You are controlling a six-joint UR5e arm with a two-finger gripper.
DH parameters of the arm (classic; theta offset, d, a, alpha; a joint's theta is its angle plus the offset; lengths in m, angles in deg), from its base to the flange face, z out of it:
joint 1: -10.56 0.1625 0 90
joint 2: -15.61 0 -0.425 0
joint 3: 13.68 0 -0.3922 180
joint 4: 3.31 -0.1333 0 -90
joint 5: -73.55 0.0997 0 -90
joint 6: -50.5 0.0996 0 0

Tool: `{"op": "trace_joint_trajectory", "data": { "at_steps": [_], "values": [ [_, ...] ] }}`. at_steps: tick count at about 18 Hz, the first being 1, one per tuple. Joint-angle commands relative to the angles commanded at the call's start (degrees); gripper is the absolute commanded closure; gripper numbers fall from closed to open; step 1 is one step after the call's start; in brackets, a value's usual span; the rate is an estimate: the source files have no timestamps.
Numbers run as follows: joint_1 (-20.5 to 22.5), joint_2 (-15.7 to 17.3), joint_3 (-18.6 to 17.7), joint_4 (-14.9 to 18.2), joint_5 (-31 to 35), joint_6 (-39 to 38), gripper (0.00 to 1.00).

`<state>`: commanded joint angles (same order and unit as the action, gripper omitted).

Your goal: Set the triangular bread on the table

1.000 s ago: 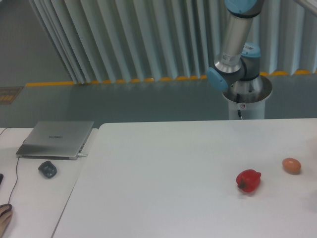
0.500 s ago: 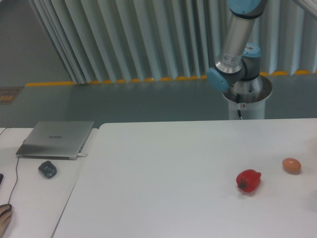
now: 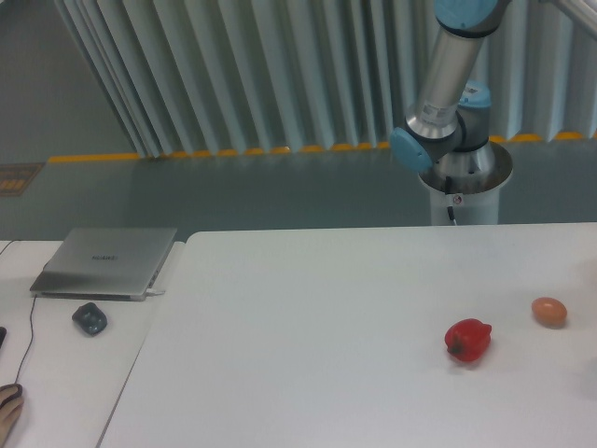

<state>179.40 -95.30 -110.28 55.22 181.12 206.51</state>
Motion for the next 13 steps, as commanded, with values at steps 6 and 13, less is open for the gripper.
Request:
{"op": "trace_joint_trajectory", "data": {
  "at_steps": [6,13],
  "values": [
    [0.0,-0.2,0.2,-0.1,-0.1,0.0,0.74],
    [1.7,-0.3,0.8,0.3,-3.9,0.1,1.00]
  ]
}}
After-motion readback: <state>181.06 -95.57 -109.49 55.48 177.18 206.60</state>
